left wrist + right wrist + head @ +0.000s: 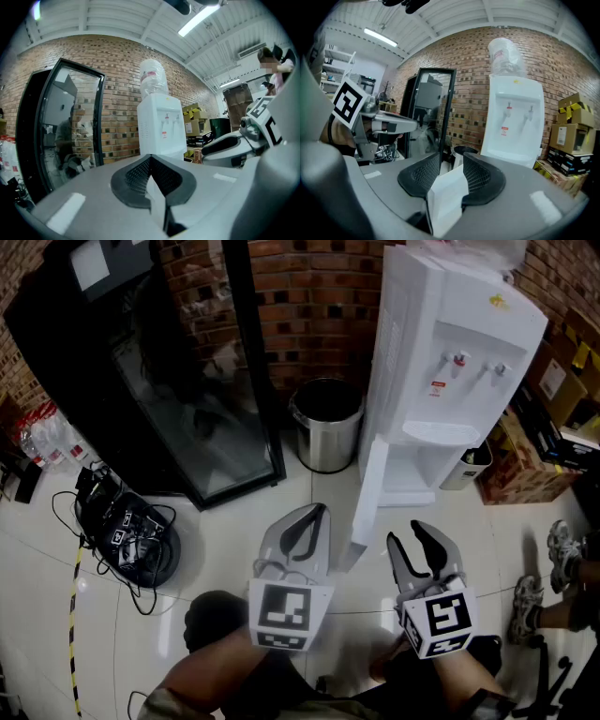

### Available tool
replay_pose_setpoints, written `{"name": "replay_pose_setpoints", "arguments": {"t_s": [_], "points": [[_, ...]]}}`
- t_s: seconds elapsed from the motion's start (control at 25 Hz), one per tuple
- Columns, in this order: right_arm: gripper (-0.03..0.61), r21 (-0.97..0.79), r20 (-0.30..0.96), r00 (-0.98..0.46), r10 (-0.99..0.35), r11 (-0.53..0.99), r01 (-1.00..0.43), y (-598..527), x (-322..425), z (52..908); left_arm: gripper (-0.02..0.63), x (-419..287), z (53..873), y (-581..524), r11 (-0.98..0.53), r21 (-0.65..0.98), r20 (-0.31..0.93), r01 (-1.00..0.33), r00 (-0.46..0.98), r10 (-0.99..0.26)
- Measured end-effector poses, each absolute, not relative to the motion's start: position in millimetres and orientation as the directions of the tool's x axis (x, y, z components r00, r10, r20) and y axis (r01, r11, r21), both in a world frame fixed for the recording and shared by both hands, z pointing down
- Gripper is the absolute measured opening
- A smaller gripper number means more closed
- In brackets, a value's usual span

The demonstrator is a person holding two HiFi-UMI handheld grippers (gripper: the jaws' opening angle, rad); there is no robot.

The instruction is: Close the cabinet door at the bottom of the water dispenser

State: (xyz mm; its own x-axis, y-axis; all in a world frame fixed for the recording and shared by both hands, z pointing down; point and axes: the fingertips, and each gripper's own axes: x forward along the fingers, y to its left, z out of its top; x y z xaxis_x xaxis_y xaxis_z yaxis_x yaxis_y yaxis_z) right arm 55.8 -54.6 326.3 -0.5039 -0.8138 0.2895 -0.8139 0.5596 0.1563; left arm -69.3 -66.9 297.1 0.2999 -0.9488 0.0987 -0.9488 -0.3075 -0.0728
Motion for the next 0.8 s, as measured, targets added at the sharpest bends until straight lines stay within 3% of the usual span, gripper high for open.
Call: {"name": "replay_pose_setpoints", "arguments": {"t_s": [0.44, 0.8], "points": [[0.158, 0.244, 0.490, -0.522, -0.698, 0.685, -0.687, -66.7, -6.7, 413.5, 0.000, -74.5, 305.0, -90.4, -0.313, -0.080, 0.116, -0.946, 0.303, -0.946], [0.127, 0.268, 0.601, -0.474, -0.644, 0.720, -0.640, -74.3, -8.0, 455.2, 0.000, -70.0, 311.6, -107.3, -0.332, -0.063, 0.133, -0.941, 0.322, -0.938]]}}
